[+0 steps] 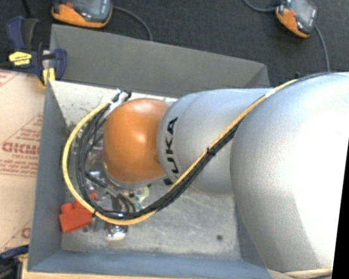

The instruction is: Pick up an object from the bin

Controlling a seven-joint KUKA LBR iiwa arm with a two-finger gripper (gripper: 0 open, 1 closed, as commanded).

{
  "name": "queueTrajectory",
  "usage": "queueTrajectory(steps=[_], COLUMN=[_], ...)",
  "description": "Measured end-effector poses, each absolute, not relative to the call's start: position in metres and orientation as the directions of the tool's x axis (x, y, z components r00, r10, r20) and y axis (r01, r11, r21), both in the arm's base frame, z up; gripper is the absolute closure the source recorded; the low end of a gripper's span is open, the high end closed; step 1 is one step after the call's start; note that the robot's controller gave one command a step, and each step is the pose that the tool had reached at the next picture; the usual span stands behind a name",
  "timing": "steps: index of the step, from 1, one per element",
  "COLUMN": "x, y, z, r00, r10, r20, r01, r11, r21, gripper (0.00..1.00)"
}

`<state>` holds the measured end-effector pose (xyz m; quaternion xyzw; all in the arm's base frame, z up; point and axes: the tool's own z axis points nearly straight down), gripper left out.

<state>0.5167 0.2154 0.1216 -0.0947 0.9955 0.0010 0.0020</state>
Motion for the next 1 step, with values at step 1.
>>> queueTrajectory(steps=[1], x=[0.5313], y=[0.2142], z=[0.2204], r00=[-0.982], r10=[-0.19], r20=[-0.012], r01=[-0.19], r11=[0.982], r21=[0.001], gripper=[1.0])
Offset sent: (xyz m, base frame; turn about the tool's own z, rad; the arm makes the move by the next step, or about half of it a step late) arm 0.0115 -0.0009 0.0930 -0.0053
